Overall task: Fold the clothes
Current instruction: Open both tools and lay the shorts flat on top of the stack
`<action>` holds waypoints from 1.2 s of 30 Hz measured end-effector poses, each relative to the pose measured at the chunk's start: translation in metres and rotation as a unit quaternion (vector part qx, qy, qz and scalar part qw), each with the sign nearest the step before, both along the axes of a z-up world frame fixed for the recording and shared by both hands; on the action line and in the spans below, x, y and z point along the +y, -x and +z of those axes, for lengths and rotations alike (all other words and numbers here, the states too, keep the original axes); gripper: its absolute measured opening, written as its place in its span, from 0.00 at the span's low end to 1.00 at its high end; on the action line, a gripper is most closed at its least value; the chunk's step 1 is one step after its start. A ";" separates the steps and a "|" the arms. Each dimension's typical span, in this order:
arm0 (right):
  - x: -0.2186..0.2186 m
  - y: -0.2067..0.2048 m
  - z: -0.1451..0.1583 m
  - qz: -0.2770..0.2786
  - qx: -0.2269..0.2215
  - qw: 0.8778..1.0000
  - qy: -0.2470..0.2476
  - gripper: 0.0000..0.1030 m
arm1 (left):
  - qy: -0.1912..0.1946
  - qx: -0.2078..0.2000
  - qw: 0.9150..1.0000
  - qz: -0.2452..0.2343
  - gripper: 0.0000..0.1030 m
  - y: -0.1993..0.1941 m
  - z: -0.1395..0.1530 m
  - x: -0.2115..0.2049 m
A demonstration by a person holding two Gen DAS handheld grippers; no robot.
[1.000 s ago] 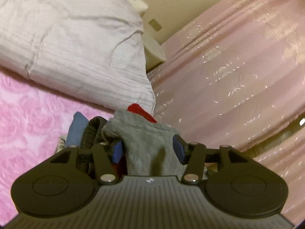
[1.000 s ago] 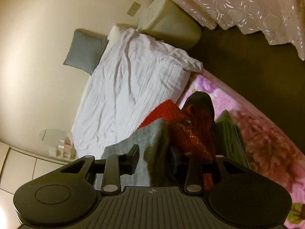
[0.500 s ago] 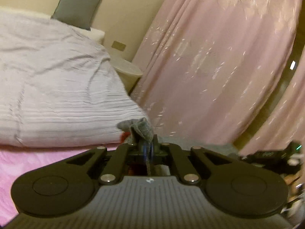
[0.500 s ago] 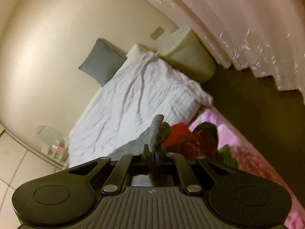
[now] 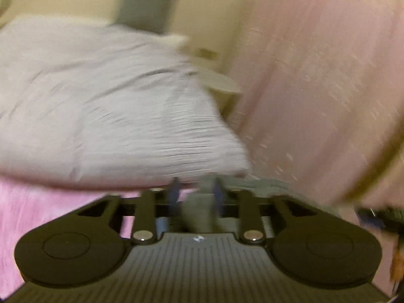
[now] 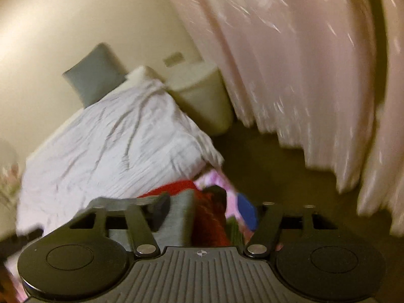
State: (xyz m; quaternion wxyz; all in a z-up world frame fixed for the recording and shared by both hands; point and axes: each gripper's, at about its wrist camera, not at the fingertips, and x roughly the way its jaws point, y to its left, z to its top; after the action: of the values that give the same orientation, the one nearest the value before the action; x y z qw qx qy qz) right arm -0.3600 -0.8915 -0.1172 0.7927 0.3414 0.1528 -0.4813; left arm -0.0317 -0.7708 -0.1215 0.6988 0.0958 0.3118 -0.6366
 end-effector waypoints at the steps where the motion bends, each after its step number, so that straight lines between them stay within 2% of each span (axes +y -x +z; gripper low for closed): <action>1: 0.002 -0.012 -0.001 0.018 0.007 1.000 0.000 0.49 | 0.001 -0.014 1.000 -0.025 0.11 0.012 0.004 -0.006; 4: 0.001 -0.045 -0.016 0.047 0.042 0.998 -0.013 0.48 | -0.019 -0.050 0.995 -0.083 0.13 0.043 -0.010 -0.040; 5: -0.002 -0.052 -0.028 0.041 0.060 0.997 -0.022 0.48 | -0.033 -0.060 0.994 -0.084 0.13 0.046 -0.021 -0.049; 6: -0.006 -0.059 -0.039 0.035 0.078 0.996 -0.031 0.48 | -0.047 -0.069 0.993 -0.084 0.19 0.048 -0.031 -0.058; 8: -0.009 -0.060 -0.053 0.022 0.087 0.995 -0.043 0.48 | -0.062 -0.083 0.991 -0.079 0.20 0.051 -0.045 -0.069; 11: -0.003 -0.044 -0.049 -0.006 0.077 0.997 -0.032 0.48 | -0.025 -0.076 0.996 -0.044 0.20 0.047 -0.030 -0.052; 13: 0.012 -0.031 -0.037 -0.019 0.079 0.997 -0.005 0.48 | -0.007 -0.084 0.996 -0.015 0.28 0.042 -0.019 -0.038; 14: 0.021 -0.024 -0.031 -0.025 0.080 0.996 0.010 0.48 | -0.002 -0.090 0.996 -0.003 0.28 0.041 -0.013 -0.027; 18: 0.069 -0.008 -0.008 -0.005 0.061 0.997 0.048 0.47 | 0.000 -0.088 0.996 -0.032 0.17 0.057 0.001 0.019; 20: 0.097 -0.014 -0.005 0.023 0.064 0.995 0.069 0.45 | -0.003 -0.092 0.994 -0.050 0.17 0.076 -0.005 0.039; 22: 0.107 -0.029 -0.016 0.048 0.091 0.992 0.069 0.38 | -0.029 -0.107 0.992 -0.056 0.17 0.092 -0.020 0.043; 25: 0.106 -0.044 -0.044 0.046 0.130 0.990 0.043 0.38 | -0.067 -0.122 0.989 -0.049 0.15 0.108 -0.041 0.042; 31: 0.121 -0.031 -0.025 0.037 0.108 0.993 0.031 0.38 | -0.076 -0.102 0.991 -0.029 0.16 0.110 -0.024 0.061; 36: 0.126 -0.027 -0.018 0.042 0.117 0.992 -0.010 0.38 | -0.115 -0.078 0.990 0.012 0.16 0.110 -0.011 0.081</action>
State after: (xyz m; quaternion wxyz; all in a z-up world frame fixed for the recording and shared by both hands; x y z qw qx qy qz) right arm -0.3326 -0.7657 -0.1353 0.7853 0.2838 0.2636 -0.4830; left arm -0.1416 -0.6901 -0.1324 0.7133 0.2212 0.3283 -0.5784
